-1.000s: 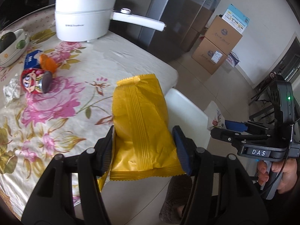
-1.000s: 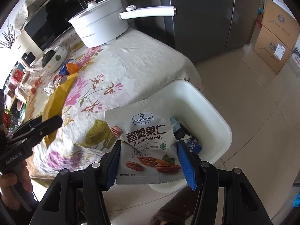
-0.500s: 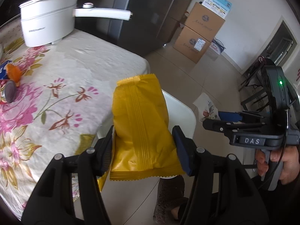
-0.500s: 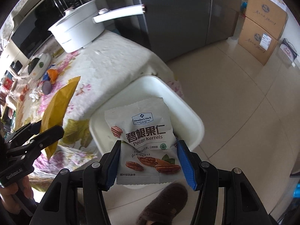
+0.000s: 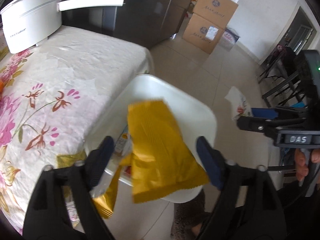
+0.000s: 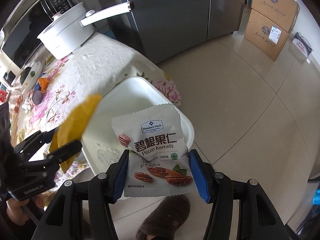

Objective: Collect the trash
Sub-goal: 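Open the left tool to drop the packet while the right tool drops the pecan bag, then withdraw both open tools from the bin back over the table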

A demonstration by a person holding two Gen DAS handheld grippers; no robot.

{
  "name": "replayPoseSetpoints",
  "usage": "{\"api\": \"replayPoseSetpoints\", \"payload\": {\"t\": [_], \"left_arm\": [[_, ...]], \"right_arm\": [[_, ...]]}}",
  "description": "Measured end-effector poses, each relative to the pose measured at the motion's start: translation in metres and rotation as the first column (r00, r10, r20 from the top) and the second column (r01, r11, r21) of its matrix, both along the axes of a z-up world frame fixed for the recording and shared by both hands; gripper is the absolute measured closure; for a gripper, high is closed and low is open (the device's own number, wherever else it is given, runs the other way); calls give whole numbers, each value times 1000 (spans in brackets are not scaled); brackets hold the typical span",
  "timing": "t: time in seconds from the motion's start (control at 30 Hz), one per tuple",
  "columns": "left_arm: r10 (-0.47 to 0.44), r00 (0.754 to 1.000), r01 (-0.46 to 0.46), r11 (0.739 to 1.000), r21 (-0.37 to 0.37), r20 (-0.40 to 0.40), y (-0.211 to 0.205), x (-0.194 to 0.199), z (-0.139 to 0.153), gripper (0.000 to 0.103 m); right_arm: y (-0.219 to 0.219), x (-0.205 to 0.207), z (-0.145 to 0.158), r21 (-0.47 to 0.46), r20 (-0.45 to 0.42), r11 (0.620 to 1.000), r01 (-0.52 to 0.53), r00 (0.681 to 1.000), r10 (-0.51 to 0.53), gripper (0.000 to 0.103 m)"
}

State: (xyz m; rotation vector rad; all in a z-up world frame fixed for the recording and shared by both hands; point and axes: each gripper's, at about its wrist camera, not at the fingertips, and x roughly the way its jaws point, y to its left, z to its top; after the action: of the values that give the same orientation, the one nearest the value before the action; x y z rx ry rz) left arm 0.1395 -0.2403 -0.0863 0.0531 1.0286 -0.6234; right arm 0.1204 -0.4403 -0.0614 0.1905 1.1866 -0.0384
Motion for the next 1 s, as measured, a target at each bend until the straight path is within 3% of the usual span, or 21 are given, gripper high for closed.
{"api": "replayPoseSetpoints", "payload": {"t": [0.17,0.6,0.7,0.77,1.0], "left_arm": [[26,1000,-27,999,39,13,12,0,5,4],[132,991,-133,990,53,34,77,-9,26,1],[166,986,-167,985,39,33,97,-12,31,1],[182,983,-183,982,38,36,107,-13,33,1],[243,969,-245,969,39,36,148,-14,39,1]], "right_arm": [[9,3,1,-7,3,1000,-14,1000,14,43],[43,23,9,26,17,999,-25,1000,25,41],[49,29,13,42,37,999,-23,999,21,36],[53,33,15,39,45,999,-9,999,7,26],[76,46,14,45,31,999,2,1000,-4,22]]}}
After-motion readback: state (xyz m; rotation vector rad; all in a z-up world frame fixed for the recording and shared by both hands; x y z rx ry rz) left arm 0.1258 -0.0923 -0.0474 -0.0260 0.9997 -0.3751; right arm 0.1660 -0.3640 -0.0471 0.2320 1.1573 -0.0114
